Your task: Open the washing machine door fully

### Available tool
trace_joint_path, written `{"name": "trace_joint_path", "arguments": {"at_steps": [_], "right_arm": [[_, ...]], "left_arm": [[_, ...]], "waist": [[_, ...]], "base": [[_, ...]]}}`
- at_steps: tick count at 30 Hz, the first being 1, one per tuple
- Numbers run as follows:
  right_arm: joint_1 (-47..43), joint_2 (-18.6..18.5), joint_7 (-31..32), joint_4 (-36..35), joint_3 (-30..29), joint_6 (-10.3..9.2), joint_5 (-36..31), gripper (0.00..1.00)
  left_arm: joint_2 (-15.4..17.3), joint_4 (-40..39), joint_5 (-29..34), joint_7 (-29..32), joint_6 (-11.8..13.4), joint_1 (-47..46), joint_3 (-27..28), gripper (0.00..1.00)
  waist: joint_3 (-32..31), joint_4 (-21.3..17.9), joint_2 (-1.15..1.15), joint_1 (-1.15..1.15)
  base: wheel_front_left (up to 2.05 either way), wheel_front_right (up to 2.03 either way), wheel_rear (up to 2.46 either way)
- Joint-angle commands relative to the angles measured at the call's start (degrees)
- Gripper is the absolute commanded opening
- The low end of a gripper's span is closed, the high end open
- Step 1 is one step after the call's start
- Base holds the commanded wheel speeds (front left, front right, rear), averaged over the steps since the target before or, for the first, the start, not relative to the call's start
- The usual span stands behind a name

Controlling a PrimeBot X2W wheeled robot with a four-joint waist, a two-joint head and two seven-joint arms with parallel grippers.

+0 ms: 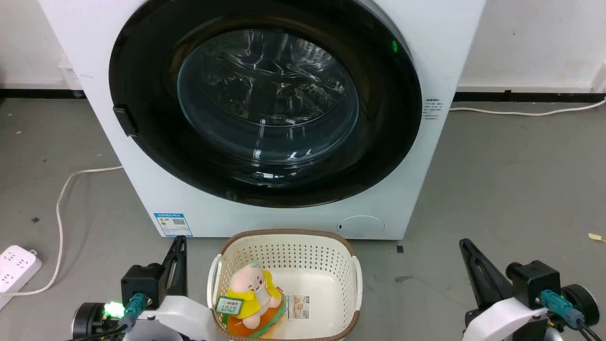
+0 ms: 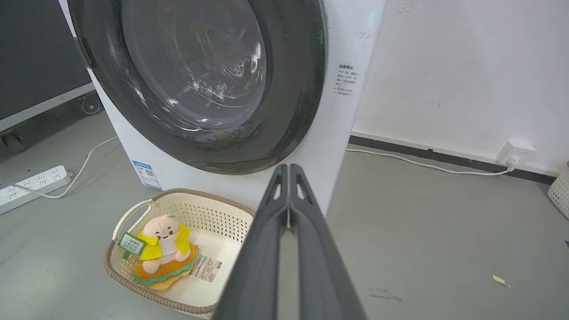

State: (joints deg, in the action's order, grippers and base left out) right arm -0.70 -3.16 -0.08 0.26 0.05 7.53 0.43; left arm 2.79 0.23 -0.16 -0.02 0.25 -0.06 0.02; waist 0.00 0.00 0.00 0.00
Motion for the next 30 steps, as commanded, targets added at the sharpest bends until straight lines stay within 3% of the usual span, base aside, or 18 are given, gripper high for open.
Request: {"name": "trace_joint_path", "arguments": {"at_steps": [1,29,30], "right_arm": [[0.7,0.3,0.1,-0.3,0.0,-0.04,-0.4,0.0],[0.7,0.3,0.1,-0.3,0.0,-0.04,-0.4,0.0],[0.0,0.0,0.0,0.0,0.0,0.0,0.0,1.0]], "left_arm": [[0.1,-0.2,0.2,0.0,-0.2,0.1,0.0,0.0],[0.1,-0.2,0.2,0.0,-0.2,0.1,0.0,0.0],[0.0,0.0,0.0,0.0,0.0,0.0,0.0,1.0]], "waist": [[0.0,0.0,0.0,0.0],[0.0,0.0,0.0,0.0],[0.0,0.0,0.0,0.0]], "base": [[0.0,0.0,0.0],[0.0,0.0,0.0],[0.0,0.0,0.0]]}}
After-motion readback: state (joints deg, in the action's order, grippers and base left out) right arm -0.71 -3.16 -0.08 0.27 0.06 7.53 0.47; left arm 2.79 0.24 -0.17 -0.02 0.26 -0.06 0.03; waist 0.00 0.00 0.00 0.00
